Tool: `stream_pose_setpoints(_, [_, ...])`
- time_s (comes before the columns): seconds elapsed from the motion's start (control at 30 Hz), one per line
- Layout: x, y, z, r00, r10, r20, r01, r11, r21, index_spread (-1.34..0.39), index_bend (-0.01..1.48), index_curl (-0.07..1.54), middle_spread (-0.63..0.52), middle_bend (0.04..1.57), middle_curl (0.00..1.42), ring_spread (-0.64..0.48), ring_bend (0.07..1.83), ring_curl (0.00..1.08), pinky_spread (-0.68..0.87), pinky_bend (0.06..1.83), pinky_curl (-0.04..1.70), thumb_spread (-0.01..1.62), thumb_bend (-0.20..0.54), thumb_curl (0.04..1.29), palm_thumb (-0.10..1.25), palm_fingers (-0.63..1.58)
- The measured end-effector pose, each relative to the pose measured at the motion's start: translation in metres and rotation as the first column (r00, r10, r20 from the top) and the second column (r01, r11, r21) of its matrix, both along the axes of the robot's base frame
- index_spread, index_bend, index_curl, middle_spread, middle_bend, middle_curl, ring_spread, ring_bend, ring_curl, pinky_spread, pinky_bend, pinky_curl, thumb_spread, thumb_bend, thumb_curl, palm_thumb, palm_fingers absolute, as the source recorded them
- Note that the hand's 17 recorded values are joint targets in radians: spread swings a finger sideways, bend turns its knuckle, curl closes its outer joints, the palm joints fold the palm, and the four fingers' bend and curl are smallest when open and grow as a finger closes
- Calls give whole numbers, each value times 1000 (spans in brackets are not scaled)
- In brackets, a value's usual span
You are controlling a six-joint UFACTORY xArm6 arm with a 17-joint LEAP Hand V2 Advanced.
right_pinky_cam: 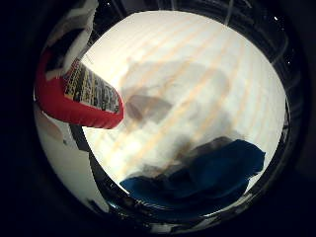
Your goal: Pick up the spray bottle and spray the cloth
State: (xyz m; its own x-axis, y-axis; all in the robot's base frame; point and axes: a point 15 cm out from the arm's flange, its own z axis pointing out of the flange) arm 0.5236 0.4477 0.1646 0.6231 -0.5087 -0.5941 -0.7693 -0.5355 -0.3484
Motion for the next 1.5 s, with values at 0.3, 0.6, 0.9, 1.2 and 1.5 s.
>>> stream_pose_setpoints(0.3, [-2,0,-22,1000,-4,-28,4,1000,-3,-224,1095,768,-94,1355,631,-159,1475,584,-217,1038,1219,697,-25,901,927,1176])
stream_pose_setpoints(0.6, [-4,0,-30,1000,5,-30,-5,1000,-8,-256,963,764,-91,1297,608,-159,1446,560,-244,1031,1113,786,-25,813,893,1177])
stream_pose_setpoints(0.9, [-6,-2,-33,999,20,-28,-21,1000,-17,-354,461,688,-122,1022,527,-157,1255,480,-421,1001,838,871,-34,646,767,970])
stream_pose_setpoints(1.2, [-11,-8,-41,998,66,-9,-66,995,-74,-414,320,584,-89,622,414,-116,916,362,-82,725,708,1019,-35,430,631,167])
stream_pose_setpoints(1.5, [-15,-11,-40,997,79,-25,-81,994,-79,-326,207,439,6,359,327,76,561,233,378,485,479,999,-29,340,581,81])
